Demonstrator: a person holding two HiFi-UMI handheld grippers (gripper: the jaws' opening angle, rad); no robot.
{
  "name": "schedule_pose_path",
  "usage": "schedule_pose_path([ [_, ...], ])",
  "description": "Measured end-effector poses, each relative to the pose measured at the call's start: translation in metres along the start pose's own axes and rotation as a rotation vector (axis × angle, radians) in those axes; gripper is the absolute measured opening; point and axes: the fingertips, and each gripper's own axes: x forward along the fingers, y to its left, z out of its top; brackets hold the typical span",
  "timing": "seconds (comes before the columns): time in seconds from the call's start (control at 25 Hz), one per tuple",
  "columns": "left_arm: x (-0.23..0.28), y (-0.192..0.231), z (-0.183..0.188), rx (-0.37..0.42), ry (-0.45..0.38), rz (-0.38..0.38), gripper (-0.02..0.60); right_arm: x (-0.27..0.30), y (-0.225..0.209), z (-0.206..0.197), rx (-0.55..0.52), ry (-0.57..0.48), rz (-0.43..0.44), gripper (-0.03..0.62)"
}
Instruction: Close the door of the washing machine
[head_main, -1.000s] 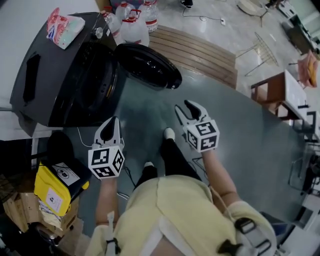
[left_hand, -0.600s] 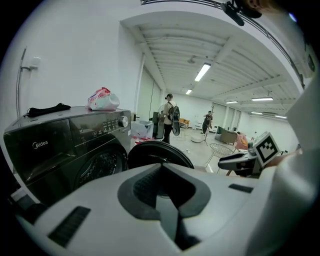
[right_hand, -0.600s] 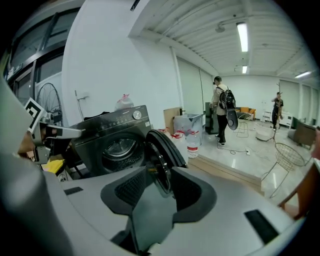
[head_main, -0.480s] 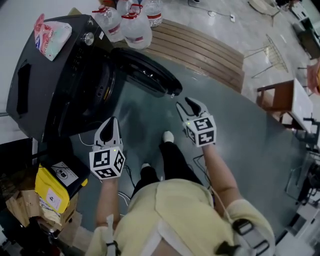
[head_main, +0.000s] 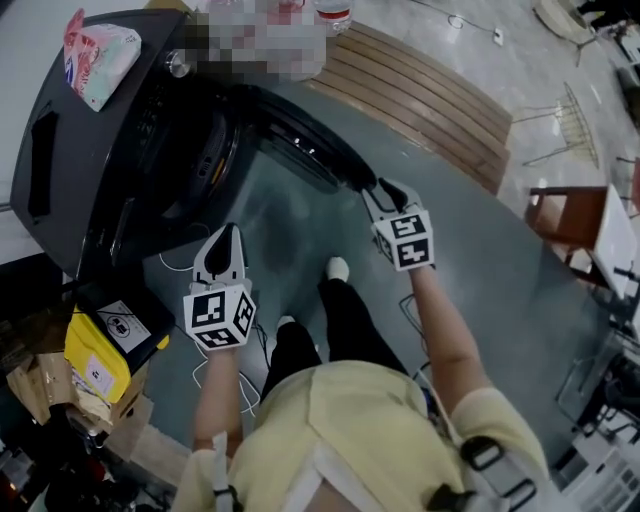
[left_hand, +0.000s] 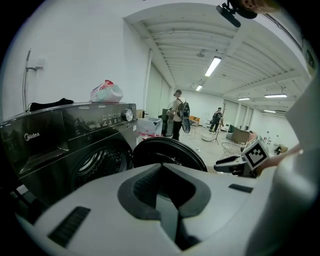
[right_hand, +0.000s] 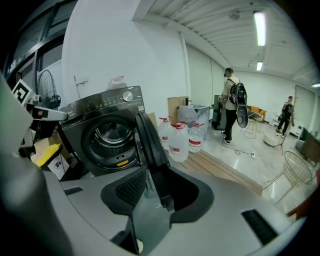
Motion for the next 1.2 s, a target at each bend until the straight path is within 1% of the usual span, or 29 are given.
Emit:
schedule_pose_path([
  [0.32,0.019,0.004,-0.006,-0.008,0.024,0.032,0.008,0.034,-0.014,-0.005,-0.053,0.053,0.030,0.137],
  [0.52,0.022,0.008,-0.007,-0.018,0.026,0.044,0.008,0.050,-0.024,-0.013,-0.096,0.100,0.030,0.137],
  [0.76,0.015,0.014,-0.013,-0.040,0.038,0.076,0.008,0.061,-0.024,-0.018,-0.118,0.137,0.044,0.137],
  [0.92,0.004,0.015,-0.018,-0.052,0.038,0.092,0.008,0.065,-0.017,-0.017,-0.147,0.136,0.070,0.136],
  [1.12,-0.009,0.018,-0.027,-0.073,0.035,0.117,0.008,0.065,-0.018,-0.017,-0.165,0.142,0.060,0.131],
  [1.2,-0.015,0.019,-0.030,-0.081,0.031,0.129,0.008,0.065,-0.020,-0.017,-0.168,0.144,0.050,0.115],
])
